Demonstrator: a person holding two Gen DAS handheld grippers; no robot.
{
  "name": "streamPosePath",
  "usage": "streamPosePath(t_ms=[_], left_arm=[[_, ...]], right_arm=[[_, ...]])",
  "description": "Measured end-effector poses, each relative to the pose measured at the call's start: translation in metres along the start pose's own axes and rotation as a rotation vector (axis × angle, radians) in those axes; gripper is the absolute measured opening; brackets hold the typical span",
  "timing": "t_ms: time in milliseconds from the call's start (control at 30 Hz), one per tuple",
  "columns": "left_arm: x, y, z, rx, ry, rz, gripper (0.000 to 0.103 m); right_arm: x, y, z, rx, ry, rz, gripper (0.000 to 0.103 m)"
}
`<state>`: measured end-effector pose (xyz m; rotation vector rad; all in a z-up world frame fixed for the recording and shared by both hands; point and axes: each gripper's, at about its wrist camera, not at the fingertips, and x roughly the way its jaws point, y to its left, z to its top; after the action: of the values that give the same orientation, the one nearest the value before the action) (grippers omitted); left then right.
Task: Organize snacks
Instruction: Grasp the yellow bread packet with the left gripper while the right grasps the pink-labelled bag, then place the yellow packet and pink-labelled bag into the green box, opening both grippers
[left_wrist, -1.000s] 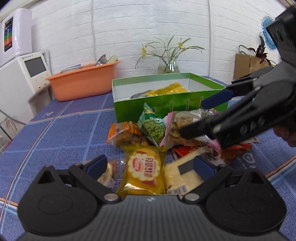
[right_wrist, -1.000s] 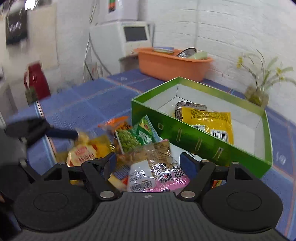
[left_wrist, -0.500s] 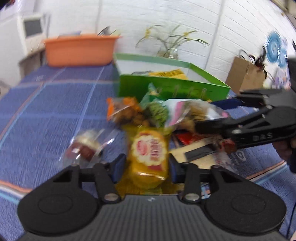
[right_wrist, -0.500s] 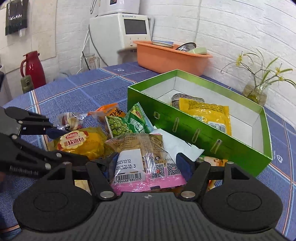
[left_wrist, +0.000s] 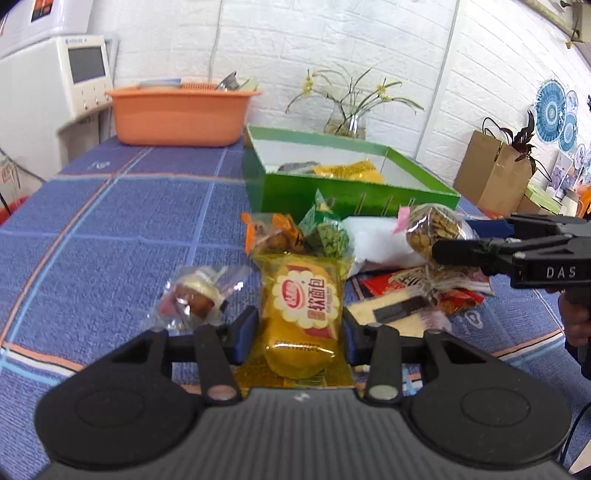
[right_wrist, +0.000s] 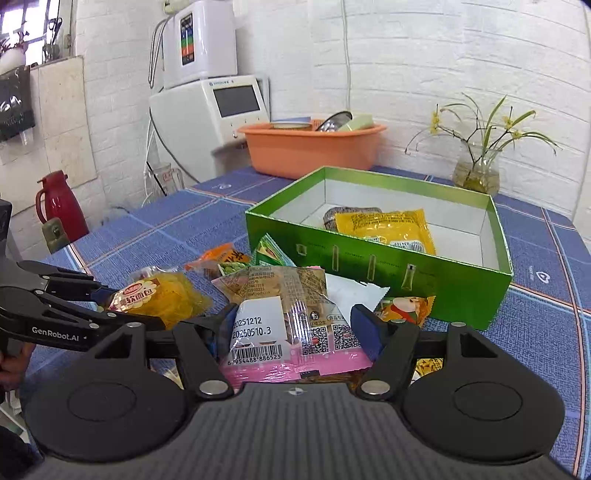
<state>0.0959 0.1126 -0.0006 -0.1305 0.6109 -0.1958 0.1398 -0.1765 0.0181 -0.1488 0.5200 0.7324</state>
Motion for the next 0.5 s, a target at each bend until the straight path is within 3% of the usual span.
streamPosePath(t_ms=[267,367,500], left_arm=[[-0.002,-0.006,0.041,0.010,-0.119,0.014,0.042],[0.008,-0.013,0.068,0.025,-0.174,0.035,0.042],[0.033,-0.037,0.109,0.117,-0.227,0.098,0.042]], right_arm=[[-0.003,-0.011,0.016,0.210,-0.061,0.057,0.103],[-0.005,-0.026,0.030,0.295,-0.150,0.010,0.103],[-0.003,-0.058,0.051,0.471,-0.265,-0.036,0.103]])
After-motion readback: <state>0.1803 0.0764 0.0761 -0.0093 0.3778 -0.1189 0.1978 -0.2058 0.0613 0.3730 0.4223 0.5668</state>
